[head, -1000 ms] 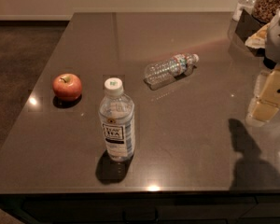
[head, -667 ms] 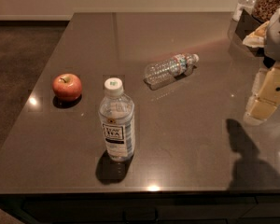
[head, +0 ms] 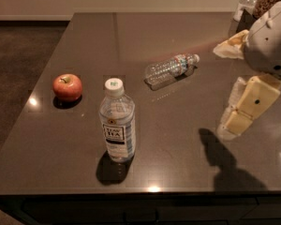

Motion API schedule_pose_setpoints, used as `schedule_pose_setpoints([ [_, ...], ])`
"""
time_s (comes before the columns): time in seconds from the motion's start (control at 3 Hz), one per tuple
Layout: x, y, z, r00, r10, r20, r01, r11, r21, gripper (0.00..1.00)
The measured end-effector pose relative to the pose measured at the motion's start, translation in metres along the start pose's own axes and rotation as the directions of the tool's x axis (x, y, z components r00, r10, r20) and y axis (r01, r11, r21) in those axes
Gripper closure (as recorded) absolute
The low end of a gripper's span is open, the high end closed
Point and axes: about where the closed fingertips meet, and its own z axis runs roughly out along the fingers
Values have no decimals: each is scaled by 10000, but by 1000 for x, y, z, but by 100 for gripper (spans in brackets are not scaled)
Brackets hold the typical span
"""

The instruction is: Move blue plastic bottle near apple

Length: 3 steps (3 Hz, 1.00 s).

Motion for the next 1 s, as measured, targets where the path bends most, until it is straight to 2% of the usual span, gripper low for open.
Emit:
schedule_pose_setpoints([
  [0.33,-35,20,20,9963,-315,801,339,9990,-295,0],
  [0.67,-65,32,45,9914,-540,1189,586,9977,-353,0],
  [1.0,-95,35,80,9901,-408,1342,469,9980,-429,0],
])
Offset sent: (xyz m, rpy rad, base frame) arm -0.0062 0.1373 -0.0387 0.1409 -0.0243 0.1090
